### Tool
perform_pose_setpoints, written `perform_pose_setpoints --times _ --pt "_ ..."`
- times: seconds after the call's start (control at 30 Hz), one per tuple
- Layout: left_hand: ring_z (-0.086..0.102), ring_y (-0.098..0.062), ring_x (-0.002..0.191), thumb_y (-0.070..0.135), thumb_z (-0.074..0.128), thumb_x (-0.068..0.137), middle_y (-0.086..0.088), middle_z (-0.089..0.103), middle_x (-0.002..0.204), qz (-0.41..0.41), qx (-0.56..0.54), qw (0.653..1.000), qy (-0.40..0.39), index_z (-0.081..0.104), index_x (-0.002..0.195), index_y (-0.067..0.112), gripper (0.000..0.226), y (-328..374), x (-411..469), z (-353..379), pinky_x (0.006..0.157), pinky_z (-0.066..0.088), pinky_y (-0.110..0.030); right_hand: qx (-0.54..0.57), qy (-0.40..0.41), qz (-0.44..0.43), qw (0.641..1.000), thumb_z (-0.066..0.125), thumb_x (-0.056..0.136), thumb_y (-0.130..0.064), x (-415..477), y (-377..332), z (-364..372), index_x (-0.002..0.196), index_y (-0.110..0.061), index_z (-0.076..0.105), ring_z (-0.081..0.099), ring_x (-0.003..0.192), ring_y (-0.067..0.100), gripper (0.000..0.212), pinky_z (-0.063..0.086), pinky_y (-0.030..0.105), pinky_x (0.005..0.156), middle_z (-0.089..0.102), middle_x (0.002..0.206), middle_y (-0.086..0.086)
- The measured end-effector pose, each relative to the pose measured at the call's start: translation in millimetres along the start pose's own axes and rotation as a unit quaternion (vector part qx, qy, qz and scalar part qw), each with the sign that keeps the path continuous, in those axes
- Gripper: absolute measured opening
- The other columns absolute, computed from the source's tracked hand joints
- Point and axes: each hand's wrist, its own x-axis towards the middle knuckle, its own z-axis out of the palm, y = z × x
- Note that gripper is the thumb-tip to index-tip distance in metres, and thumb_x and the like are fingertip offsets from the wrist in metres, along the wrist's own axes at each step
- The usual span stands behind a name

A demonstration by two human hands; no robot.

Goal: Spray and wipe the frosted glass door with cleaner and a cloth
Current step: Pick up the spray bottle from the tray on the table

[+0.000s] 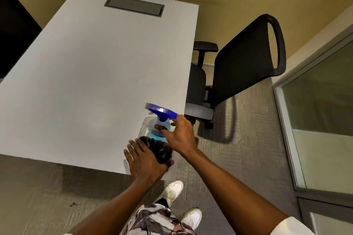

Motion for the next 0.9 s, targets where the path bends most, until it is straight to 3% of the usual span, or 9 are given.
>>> perform_pose_setpoints --times 0.13,0.23,0.3,0.4,0.53,0.63,0.7,0.8,0.9 --pt "-0.018 -0.047 0.174 0.103 0.063 0.071 -0.030 -0.022 0.183 0.021 -0.024 0.999 0.009 -0.019 0.172 0.000 0.166 2.2 -2.5 -1.9 0.141 -0.010 -0.057 0.045 0.051 -0.004 0.998 0.088 0.090 -0.041 -10.4 -2.2 -22.4 0.147 -0.014 0.061 0.069 0.123 0.022 0.069 0.059 0.033 0.098 0.072 0.139 0.008" --pt "-0.011 -0.042 0.176 0.100 0.058 0.068 -0.025 -0.015 0.187 0.069 -0.092 0.993 0.040 -0.007 0.176 0.004 0.158 17.6 -7.3 -11.0 0.140 -0.009 -0.051 0.071 0.088 -0.007 0.993 0.088 0.091 -0.037 -18.2 -1.6 -46.1 0.143 -0.011 0.066 0.073 0.119 0.025 0.062 0.064 0.042 0.102 0.077 0.133 0.010" --pt "0.000 -0.040 0.177 0.090 0.067 0.073 -0.021 -0.005 0.189 0.114 -0.148 0.981 0.059 -0.002 0.177 0.006 0.150 34.3 -11.8 -18.5 0.142 -0.002 -0.051 0.081 0.113 -0.015 0.990 0.088 0.091 -0.036 -24.0 0.3 -63.2 0.136 -0.011 0.070 0.074 0.110 0.022 0.055 0.065 0.040 0.097 0.079 0.125 0.009" --pt "0.019 -0.041 0.175 0.054 0.094 0.082 -0.020 0.016 0.187 0.194 -0.197 0.957 0.088 0.011 0.176 0.007 0.134 64.7 -20.6 -28.8 0.142 0.020 -0.058 0.090 0.151 -0.010 0.984 0.089 0.090 -0.038 -36.1 5.4 -90.5 0.128 -0.012 0.073 0.074 0.102 0.018 0.049 0.063 0.032 0.091 0.080 0.116 0.006" --pt "0.041 -0.041 0.163 0.042 0.097 0.081 -0.021 0.040 0.176 0.274 -0.259 0.924 0.068 0.032 0.169 0.000 0.117 104.4 -38.5 -42.9 0.138 0.029 -0.049 0.102 0.197 -0.016 0.975 0.090 0.089 -0.039 -56.1 17.4 -125.4 0.121 -0.017 0.075 0.077 0.097 0.011 0.041 0.061 0.020 0.088 0.079 0.106 -0.005" --pt "0.062 -0.045 0.142 0.035 0.095 0.078 -0.027 0.062 0.152 0.319 -0.279 0.903 0.068 0.049 0.156 -0.008 0.100 130.4 -51.9 -41.6 0.124 0.049 -0.061 0.117 0.236 -0.007 0.965 0.091 0.088 -0.038 -75.5 26.3 -152.5 0.113 -0.032 0.074 0.077 0.090 0.000 0.031 0.058 0.010 0.082 0.077 0.096 -0.019" --pt "0.064 -0.045 0.141 0.025 0.102 0.078 -0.027 0.064 0.150 0.352 -0.281 0.892 0.044 0.050 0.155 -0.008 0.099 146.7 -62.5 -37.5 0.121 0.051 -0.063 0.124 0.279 0.007 0.952 0.092 0.086 -0.043 -90.9 32.5 -172.7 0.108 -0.039 0.074 0.078 0.090 0.000 0.029 0.061 0.015 0.081 0.078 0.093 -0.019" --pt "0.062 -0.039 0.144 0.024 0.103 0.077 -0.027 0.062 0.154 0.406 -0.285 0.868 -0.029 0.049 0.156 -0.009 0.101 171.5 -80.4 -32.0 0.126 0.049 -0.055 0.163 0.339 0.032 0.926 0.086 0.076 -0.060 -115.6 42.1 -201.4 0.094 -0.054 0.073 0.079 0.087 0.004 0.023 0.062 0.016 0.076 0.080 0.087 -0.023" --pt "0.061 -0.026 0.141 0.021 0.103 0.076 -0.020 0.064 0.153 0.477 -0.271 0.833 -0.068 0.049 0.158 -0.005 0.102 201.3 -102.4 -28.4 0.123 0.046 -0.035 0.224 0.407 0.051 0.884 0.091 0.077 -0.048 -142.8 58.0 -229.6 0.093 -0.046 0.079 0.081 0.081 0.006 0.021 0.062 0.018 0.071 0.083 0.088 -0.021"
